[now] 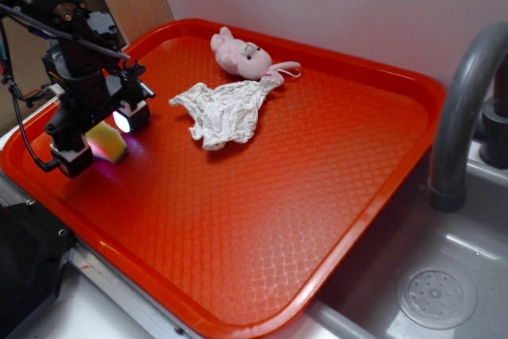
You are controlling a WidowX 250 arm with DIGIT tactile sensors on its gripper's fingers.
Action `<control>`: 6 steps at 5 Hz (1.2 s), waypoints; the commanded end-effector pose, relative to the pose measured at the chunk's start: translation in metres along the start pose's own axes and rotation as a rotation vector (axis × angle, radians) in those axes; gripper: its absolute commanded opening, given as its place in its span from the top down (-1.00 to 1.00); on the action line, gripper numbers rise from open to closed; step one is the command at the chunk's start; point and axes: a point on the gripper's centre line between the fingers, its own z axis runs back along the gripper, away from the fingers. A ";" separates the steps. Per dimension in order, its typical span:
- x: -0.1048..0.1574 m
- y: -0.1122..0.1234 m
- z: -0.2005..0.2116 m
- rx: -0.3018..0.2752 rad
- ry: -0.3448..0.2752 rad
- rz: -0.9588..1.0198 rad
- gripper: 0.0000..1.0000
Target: Grab the green sponge.
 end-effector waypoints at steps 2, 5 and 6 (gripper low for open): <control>-0.003 0.004 0.013 -0.072 -0.073 -0.024 1.00; 0.007 -0.001 0.116 -0.173 0.121 -0.736 1.00; -0.007 0.009 0.148 -0.278 0.160 -0.970 1.00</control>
